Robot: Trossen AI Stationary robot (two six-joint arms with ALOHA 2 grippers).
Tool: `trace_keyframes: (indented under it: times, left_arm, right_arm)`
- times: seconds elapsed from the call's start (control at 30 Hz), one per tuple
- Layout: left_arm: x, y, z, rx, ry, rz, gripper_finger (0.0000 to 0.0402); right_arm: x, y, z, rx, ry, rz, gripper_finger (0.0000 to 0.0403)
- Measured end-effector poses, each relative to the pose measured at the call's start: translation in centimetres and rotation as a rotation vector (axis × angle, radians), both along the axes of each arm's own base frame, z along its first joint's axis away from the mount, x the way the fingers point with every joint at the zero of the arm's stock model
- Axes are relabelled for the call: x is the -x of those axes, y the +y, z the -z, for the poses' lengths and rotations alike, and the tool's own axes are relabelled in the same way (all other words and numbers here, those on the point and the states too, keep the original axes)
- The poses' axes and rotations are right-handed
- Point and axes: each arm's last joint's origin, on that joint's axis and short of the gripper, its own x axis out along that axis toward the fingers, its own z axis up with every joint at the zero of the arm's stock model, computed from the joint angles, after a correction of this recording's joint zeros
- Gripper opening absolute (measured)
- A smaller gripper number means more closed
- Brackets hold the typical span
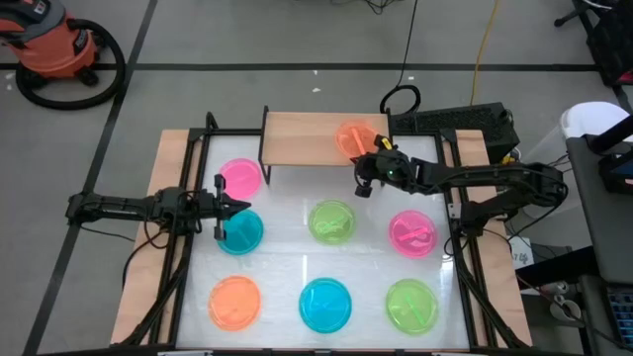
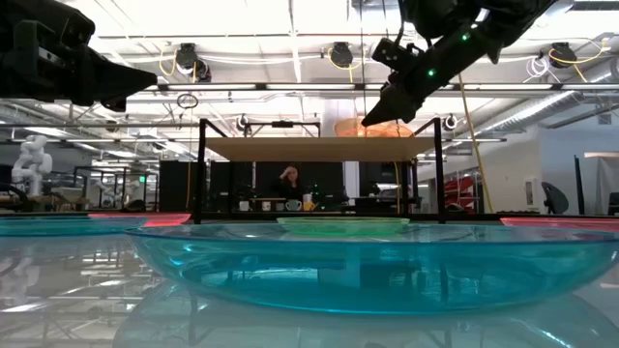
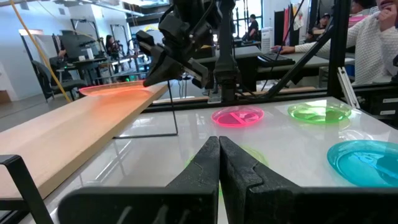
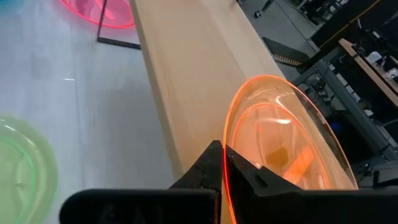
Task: Place and stack plates onto a shelf
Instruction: Put the top orange plate on the shelf
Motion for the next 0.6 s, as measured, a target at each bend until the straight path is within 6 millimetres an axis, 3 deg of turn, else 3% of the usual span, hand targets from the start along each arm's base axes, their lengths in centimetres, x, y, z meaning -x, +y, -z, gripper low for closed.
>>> trace_keyframes:
  times: [0.6]
  left_arm:
    - [0.00,0.00,0.00,0.000,0.000,0.000,0.0004]
  right_arm:
    - [-0.18,-0.10,-0.30,-0.019,-0.047,-0.036,0.0000]
